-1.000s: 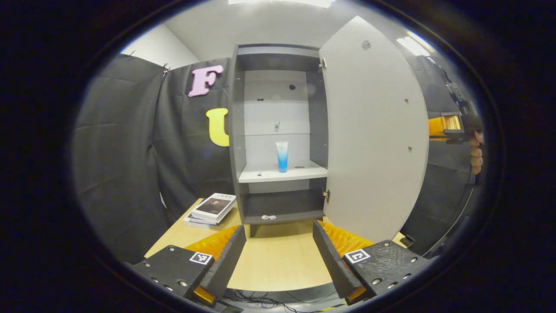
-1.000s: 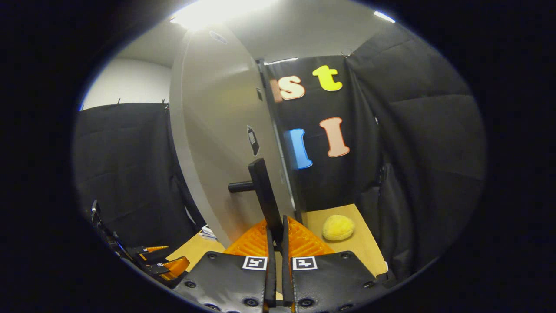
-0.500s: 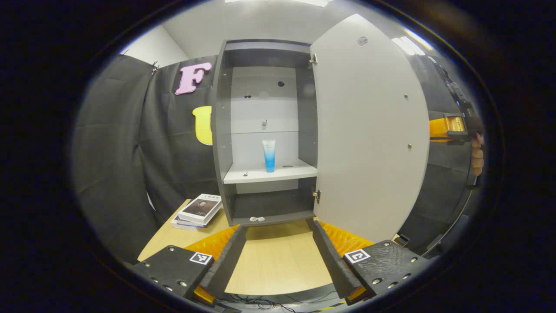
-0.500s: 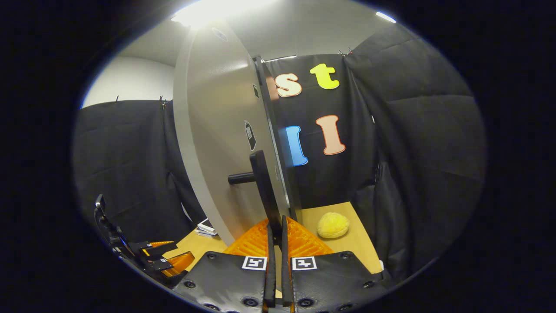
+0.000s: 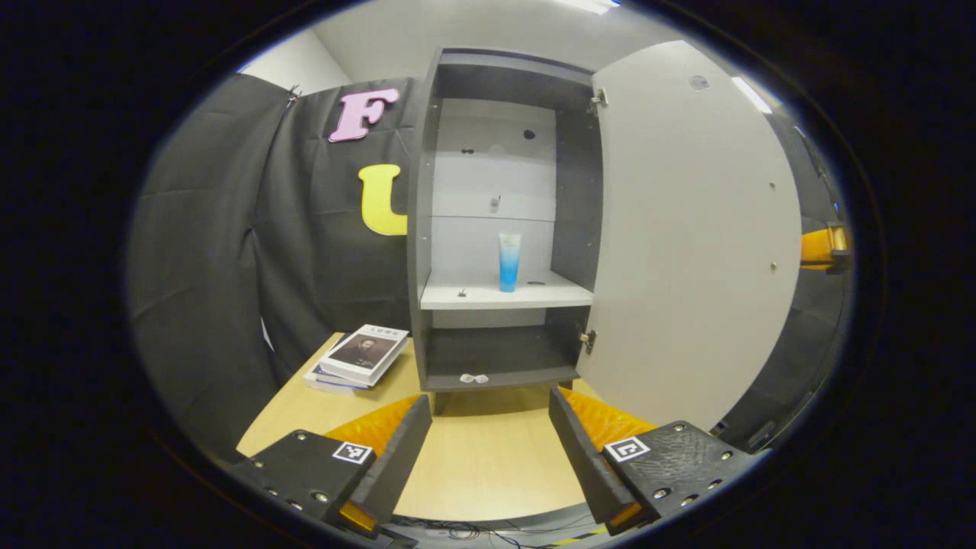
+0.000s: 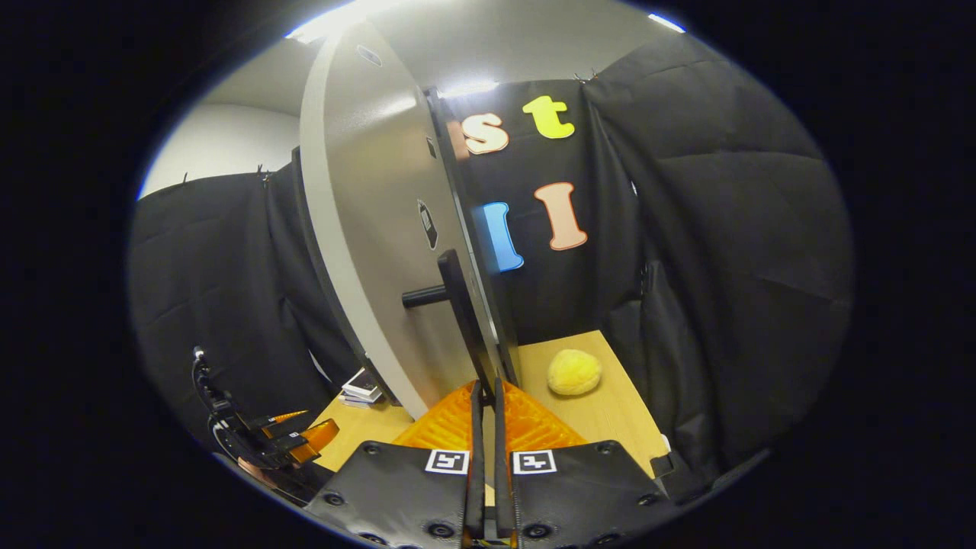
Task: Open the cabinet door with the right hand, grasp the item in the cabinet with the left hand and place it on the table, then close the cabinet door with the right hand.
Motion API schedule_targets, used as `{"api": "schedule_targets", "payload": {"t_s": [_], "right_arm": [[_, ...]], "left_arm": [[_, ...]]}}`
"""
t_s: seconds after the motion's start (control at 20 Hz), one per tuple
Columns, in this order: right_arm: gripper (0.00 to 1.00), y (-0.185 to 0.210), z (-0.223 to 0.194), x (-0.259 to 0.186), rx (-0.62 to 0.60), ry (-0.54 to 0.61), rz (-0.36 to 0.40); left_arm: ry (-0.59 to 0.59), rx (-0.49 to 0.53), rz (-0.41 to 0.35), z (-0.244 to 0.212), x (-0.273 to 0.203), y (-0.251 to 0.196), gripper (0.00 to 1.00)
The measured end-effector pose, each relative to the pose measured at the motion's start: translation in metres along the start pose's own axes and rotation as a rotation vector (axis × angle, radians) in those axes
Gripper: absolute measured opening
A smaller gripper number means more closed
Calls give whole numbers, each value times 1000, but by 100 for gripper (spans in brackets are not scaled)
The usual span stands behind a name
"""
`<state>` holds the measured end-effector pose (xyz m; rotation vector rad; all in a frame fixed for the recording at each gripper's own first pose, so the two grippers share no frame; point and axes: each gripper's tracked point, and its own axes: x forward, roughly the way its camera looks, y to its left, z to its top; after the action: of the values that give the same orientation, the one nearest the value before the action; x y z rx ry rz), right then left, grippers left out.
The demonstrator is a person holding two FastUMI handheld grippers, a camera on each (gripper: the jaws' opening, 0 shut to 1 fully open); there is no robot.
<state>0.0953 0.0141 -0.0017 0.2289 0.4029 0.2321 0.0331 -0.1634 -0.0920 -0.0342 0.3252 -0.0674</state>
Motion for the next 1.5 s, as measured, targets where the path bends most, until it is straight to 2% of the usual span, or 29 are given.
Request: {"api": "schedule_targets", "payload": {"t_s": [0.15,0.2,0.3,0.45,0.5,0.6,0.65,0.8,0.9,1.05,1.1,1.15,1.2,1.25,1.3,1.35,1.4,1.45,1.5], "right_arm": [[0,-7,-9,-17,78,34,-73],[2,-11,-10,-24,97,27,-104],[0,-24,-6,-37,130,-5,-200],[2,-51,11,-54,159,-75,-343],[0,-59,17,-59,154,-90,-393],[2,-75,25,-68,109,-108,-479],[0,-80,30,-70,90,-111,-497],[6,-76,36,-55,76,-117,-480],[0,-92,47,-47,29,-138,-519],[0,-112,66,-25,25,-189,-535],[4,-118,74,-20,35,-215,-535],[0,-128,82,-15,48,-239,-530],[9,-139,90,-4,66,-255,-514],[14,-150,95,5,82,-266,-512],[28,-165,101,12,96,-283,-525],[29,-179,103,17,106,-299,-545],[36,-189,107,22,113,-310,-545],[48,-194,108,31,115,-307,-533],[77,-202,103,43,106,-287,-533]], "left_arm": [[-11,0,-37,12,24,8,95],[-17,-2,-57,16,31,9,95],[-19,1,-100,23,48,10,96],[-39,1,-167,34,66,12,96],[-44,1,-182,37,70,15,96],[-59,7,-194,44,77,20,96],[-61,12,-193,44,81,24,95],[-80,25,-189,57,93,28,95],[-89,41,-184,65,106,27,95],[-127,60,-169,87,128,20,95],[-137,65,-162,94,138,15,95],[-140,68,-151,100,150,9,95],[-142,66,-141,106,161,4,95],[-144,60,-135,111,174,-3,96],[-150,54,-131,117,187,-10,96],[-151,48,-124,121,202,-17,96],[-150,44,-115,124,216,-22,94],[-150,41,-105,128,231,-27,94],[-152,40,-94,133,244,-31,96]]}}
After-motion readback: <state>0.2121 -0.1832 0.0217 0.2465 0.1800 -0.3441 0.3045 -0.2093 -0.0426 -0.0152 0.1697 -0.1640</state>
